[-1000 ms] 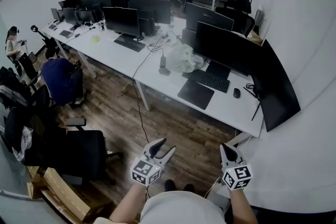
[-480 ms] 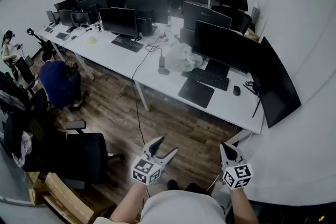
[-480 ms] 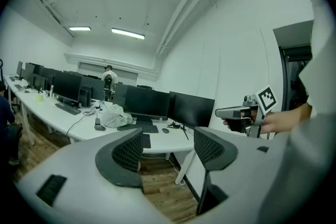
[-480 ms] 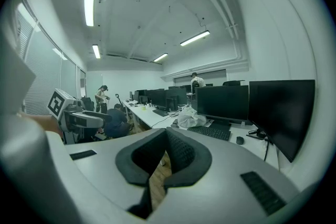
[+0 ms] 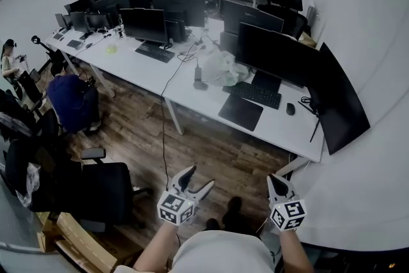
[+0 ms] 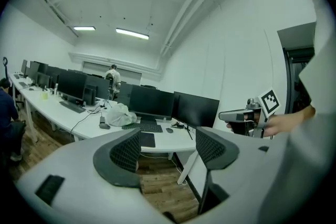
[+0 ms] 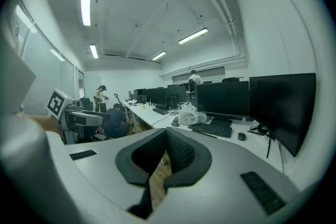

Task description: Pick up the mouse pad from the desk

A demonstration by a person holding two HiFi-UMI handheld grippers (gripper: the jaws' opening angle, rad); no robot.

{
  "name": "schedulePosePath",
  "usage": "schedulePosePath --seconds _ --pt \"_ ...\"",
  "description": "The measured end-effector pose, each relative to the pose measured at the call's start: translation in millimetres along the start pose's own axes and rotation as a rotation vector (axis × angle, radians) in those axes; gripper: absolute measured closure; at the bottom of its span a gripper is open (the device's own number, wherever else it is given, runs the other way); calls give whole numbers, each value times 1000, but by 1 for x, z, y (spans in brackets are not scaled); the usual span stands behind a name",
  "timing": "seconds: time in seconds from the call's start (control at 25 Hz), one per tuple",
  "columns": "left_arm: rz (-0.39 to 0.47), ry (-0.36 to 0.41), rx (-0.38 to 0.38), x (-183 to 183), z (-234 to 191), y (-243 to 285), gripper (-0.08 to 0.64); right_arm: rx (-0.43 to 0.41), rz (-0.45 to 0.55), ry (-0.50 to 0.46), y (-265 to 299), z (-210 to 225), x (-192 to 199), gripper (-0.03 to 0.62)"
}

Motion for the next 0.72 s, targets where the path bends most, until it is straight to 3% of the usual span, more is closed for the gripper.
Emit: schedulePosePath --seconds 0.44,0.72 --pt "-23 -13 -13 -10 -22 56 212 -24 -24 18 55 47 8 580" --pt "-62 -8 44 -27 -37 122 213 -30 -37 37 104 95 11 580"
Point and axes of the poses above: the fingertips, and each gripper's own axes: y forward along the fingers, z to its right, x out of its underside, the point moved 10 cm from there along -y, backward along the fingers, and after that the axes turned 12 degrees about -y, right-handed, at the moved point
